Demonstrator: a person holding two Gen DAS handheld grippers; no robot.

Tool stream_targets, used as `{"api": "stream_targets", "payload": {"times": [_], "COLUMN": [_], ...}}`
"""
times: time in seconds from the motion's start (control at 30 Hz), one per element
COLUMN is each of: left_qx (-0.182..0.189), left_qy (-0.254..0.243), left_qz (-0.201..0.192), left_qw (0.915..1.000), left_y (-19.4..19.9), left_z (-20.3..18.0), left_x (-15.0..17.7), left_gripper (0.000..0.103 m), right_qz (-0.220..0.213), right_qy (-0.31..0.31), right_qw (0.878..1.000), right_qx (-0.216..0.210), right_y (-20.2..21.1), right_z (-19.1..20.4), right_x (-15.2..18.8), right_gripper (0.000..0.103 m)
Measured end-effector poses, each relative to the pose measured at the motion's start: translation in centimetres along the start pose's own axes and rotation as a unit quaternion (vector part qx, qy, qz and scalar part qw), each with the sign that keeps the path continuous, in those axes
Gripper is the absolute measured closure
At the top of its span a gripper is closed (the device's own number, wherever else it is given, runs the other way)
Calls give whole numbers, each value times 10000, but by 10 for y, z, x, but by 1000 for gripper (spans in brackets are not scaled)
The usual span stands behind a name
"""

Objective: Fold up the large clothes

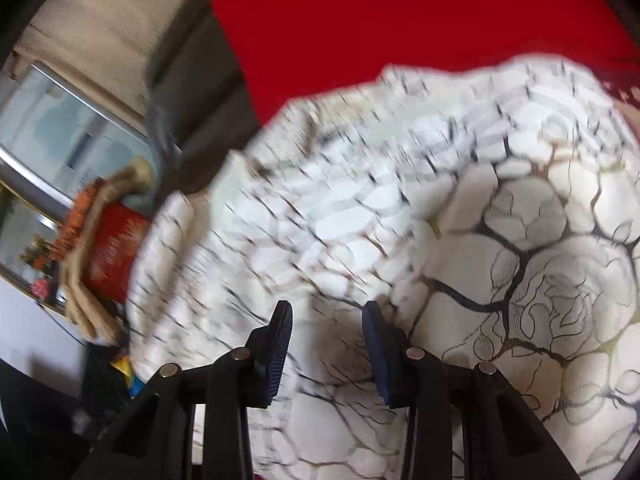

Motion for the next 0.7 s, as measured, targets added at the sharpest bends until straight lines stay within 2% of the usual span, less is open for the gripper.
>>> {"api": "stream_targets", "payload": {"times": [0.07,0.13,0.3,0.4,0.43,0.53,0.7], "left_qx": [-344,-430,-301,-200,-217,-303,-387], "left_qy": [-327,-377,266,616,620,544,477], "left_qz": [68,100,237,-12,-101,-115,-98], "left_qw": [9988,9983,9989,9979,9978,9980,9981], "left_y": [-6,-12,-7,10,15,13,-6], "left_z": [-5,-5,12,21,22,22,18], "left_x": [1,2,0,-3,-4,-10,-15], "left_gripper": [17,17,12,12,12,12,13], "right_qz": [173,148,-366,-422,-351,204,142], "right_qy": [34,37,40,240,322,395,333], "right_qw": [9998,9998,9977,9950,9953,9988,9989], "right_qx": [123,112,-577,-876,-839,-211,-283], "right_y": [-10,-9,16,17,9,-36,-32], "right_z": [-4,-3,20,43,49,48,49], "right_x": [5,4,-8,-5,-3,15,15], "right_gripper": [65,65,64,64,64,65,64]}}
Point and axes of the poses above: each gripper's, at about its wrist camera, not at the fingertips, and y roughly against the way its jaws point, z to its left, x to its underside, the point moved 9 cm from there along -y, roughly the way its jaws point, and after that the axes turned 13 degrees about x, right-handed, at the moved point
